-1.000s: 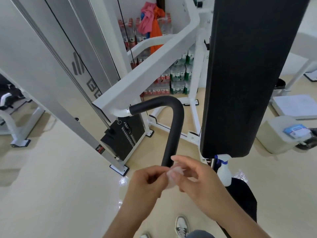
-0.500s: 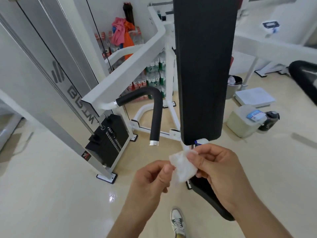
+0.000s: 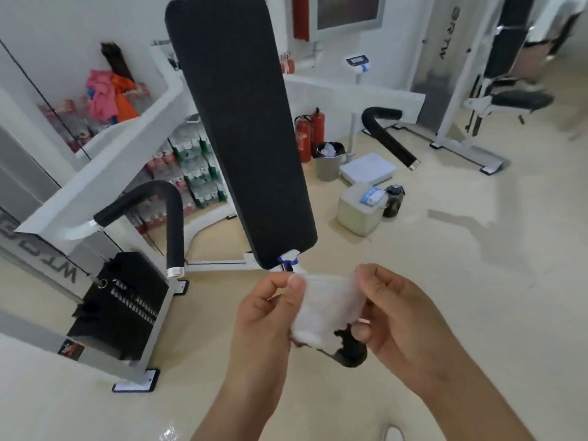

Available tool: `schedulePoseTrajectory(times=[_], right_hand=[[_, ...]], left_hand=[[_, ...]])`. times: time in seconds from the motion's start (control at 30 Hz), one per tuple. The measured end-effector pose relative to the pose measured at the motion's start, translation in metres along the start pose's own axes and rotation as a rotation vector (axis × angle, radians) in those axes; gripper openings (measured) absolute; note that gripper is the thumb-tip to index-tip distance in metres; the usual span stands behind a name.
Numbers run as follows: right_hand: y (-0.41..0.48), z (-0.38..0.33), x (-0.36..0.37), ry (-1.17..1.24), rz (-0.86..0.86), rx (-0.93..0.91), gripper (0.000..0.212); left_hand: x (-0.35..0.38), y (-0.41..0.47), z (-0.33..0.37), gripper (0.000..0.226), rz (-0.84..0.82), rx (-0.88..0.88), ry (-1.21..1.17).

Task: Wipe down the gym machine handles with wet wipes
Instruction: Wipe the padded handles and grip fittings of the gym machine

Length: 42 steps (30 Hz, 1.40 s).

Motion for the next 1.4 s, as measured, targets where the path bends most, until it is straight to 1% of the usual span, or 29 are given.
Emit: schedulePoseTrajectory(times=[0.07, 0.13, 0.2, 0.23, 0.3, 0.33, 0.43, 0.47, 0.5, 0.53, 0.57, 0.63, 0.67, 0.7, 0.8, 0.87, 0.93, 0.97, 1.0, 1.07, 1.13, 1.2, 1.23, 1.27, 1.3, 1.4], right_hand=[[-0.003, -0.015, -0.033, 0.02, 0.109, -0.04, 0.027], [-0.006, -0.035, -0.074, -0.115, 0.231, -0.101, 0.029], [-0.011, -0.058, -0.117, -0.274, 0.312, -0.154, 0.029], [-0.015, -0.072, -0.139, -0.319, 0.337, -0.172, 0.03], [-0.022, -0.101, -0.181, -0.37, 0.363, -0.206, 0.031], [-0.026, -0.114, -0.201, -0.374, 0.377, -0.218, 0.031], [-0.031, -0.146, -0.258, -0.322, 0.412, -0.228, 0.035], [-0.031, -0.156, -0.277, -0.283, 0.426, -0.225, 0.036], [-0.031, -0.165, -0.296, -0.223, 0.443, -0.221, 0.037], [-0.03, -0.174, -0.314, -0.145, 0.463, -0.22, 0.036], [-0.029, -0.183, -0.331, -0.064, 0.484, -0.228, 0.036], [-0.026, -0.203, -0.365, 0.067, 0.532, -0.252, 0.036], [-0.022, -0.212, -0.381, 0.108, 0.55, -0.262, 0.035], [-0.018, -0.22, -0.395, 0.138, 0.563, -0.269, 0.033], [0.001, -0.237, -0.439, 0.214, 0.608, -0.29, 0.031], [0.018, -0.248, -0.468, 0.266, 0.652, -0.303, 0.029], [0.039, -0.26, -0.497, 0.297, 0.699, -0.305, 0.028], [0.05, -0.268, -0.51, 0.293, 0.715, -0.302, 0.028], [0.062, -0.276, -0.523, 0.282, 0.725, -0.299, 0.029], [0.088, -0.299, -0.548, 0.234, 0.729, -0.284, 0.029], [0.115, -0.328, -0.569, 0.172, 0.708, -0.256, 0.026], [0.142, -0.358, -0.589, 0.107, 0.652, -0.234, 0.015], [0.154, -0.375, -0.597, 0.055, 0.606, -0.234, 0.012], [0.165, -0.392, -0.604, -0.036, 0.551, -0.238, 0.014], [0.176, -0.408, -0.611, -0.181, 0.49, -0.23, 0.019], [0.203, -0.446, -0.632, -0.665, 0.374, -0.183, 0.035]], left_hand=[[0.031, 0.009, -0.009, 0.029, -0.041, -0.028, 0.008], [0.067, 0.02, -0.019, 0.028, -0.119, -0.082, 0.003], [0.109, 0.031, -0.034, 0.026, -0.201, -0.137, 0.008], [0.132, 0.037, -0.041, 0.029, -0.23, -0.161, 0.012], [0.179, 0.048, -0.058, 0.047, -0.277, -0.173, -0.016], [0.205, 0.053, -0.065, 0.051, -0.308, -0.171, -0.034], [0.277, 0.062, -0.089, 0.037, -0.399, -0.196, -0.093], [0.3, 0.064, -0.096, 0.038, -0.425, -0.216, -0.113], [0.321, 0.067, -0.103, 0.045, -0.468, -0.233, -0.118], [0.34, 0.069, -0.111, 0.052, -0.521, -0.249, -0.116], [0.358, 0.073, -0.117, 0.055, -0.586, -0.272, -0.121], [0.389, 0.082, -0.128, 0.052, -0.724, -0.323, -0.112], [0.402, 0.088, -0.131, 0.052, -0.772, -0.338, -0.071], [0.413, 0.096, -0.134, 0.053, -0.79, -0.345, -0.027], [0.439, 0.132, -0.139, 0.055, -0.756, -0.338, 0.042], [0.456, 0.161, -0.141, 0.053, -0.744, -0.274, 0.127], [0.48, 0.19, -0.141, 0.035, -0.722, -0.165, 0.304], [0.492, 0.206, -0.143, 0.025, -0.691, -0.117, 0.428], [0.505, 0.222, -0.146, 0.02, -0.649, -0.081, 0.543], [0.533, 0.257, -0.152, 0.023, -0.578, -0.012, 0.721], [0.566, 0.292, -0.157, 0.026, -0.541, 0.09, 0.879], [0.596, 0.327, -0.158, 0.022, -0.519, 0.175, 0.969], [0.61, 0.344, -0.157, 0.017, -0.518, 0.193, 0.971], [0.624, 0.363, -0.157, 0.01, -0.532, 0.19, 0.945], [0.637, 0.381, -0.156, 0.01, -0.565, 0.174, 0.89], [0.676, 0.425, -0.152, 0.022, -0.676, 0.105, 0.684]])
Point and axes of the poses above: each hand's wrist, its own y-axis towards the middle knuckle, its own x-axis out of the palm, z = x × y, the point moved 4 cm from there along y, towards the middle knuckle, and after that the axes turned 3 degrees about -y, right-handed, at the moved point
